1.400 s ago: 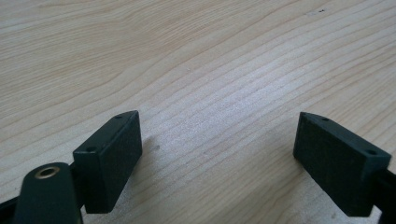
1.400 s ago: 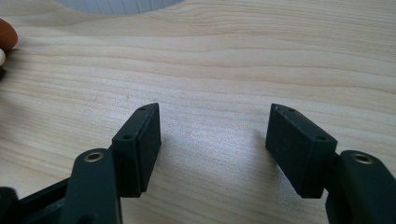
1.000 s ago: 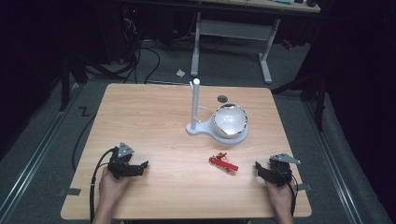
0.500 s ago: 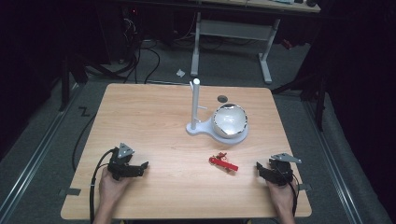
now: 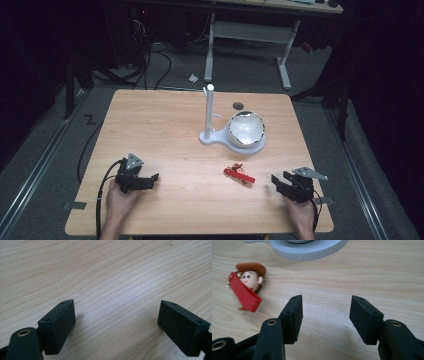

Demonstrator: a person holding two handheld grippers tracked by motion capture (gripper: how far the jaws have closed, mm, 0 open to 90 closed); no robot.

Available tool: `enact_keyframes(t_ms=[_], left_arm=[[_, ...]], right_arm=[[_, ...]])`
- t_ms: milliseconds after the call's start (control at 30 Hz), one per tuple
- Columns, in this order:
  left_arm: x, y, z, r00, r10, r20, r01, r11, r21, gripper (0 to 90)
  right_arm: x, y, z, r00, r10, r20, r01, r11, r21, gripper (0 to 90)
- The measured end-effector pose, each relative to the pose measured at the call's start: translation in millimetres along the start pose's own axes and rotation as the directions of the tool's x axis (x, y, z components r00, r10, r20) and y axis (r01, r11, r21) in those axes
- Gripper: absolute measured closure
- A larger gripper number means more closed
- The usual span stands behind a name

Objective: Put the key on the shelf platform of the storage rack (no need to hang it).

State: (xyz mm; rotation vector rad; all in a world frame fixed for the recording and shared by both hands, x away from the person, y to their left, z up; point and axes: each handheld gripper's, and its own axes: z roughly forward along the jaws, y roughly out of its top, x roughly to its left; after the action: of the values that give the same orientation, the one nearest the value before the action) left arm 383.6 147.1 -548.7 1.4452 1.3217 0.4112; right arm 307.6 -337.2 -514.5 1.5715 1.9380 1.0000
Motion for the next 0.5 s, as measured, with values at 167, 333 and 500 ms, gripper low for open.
enact_keyframes(t_ms=[167, 333, 500], left_arm=[[-0.2, -0.1, -0.2, 1.0000, 0.000, -0.001, 0.000, 1.0000, -0.001, 15.1], [-0.1, -0.1, -0.3, 1.0000, 0.000, -0.002, 0.000, 1.0000, -0.002, 15.5], [0.0, 0.0, -0.3, 1.0000, -0.001, -0.003, 0.001, 1.0000, -0.003, 16.0]], right_arm=[[8.5, 1.5, -3.4, 0.9998, -0.003, -0.021, 0.003, 1.000, 0.003, 43.1], [23.7, 5.5, -5.8, 0.9976, -0.055, -0.041, 0.056, 0.998, 0.028, 42.3], [35.7, 9.8, -5.2, 0.9942, -0.073, -0.079, 0.075, 0.997, 0.023, 42.0]])
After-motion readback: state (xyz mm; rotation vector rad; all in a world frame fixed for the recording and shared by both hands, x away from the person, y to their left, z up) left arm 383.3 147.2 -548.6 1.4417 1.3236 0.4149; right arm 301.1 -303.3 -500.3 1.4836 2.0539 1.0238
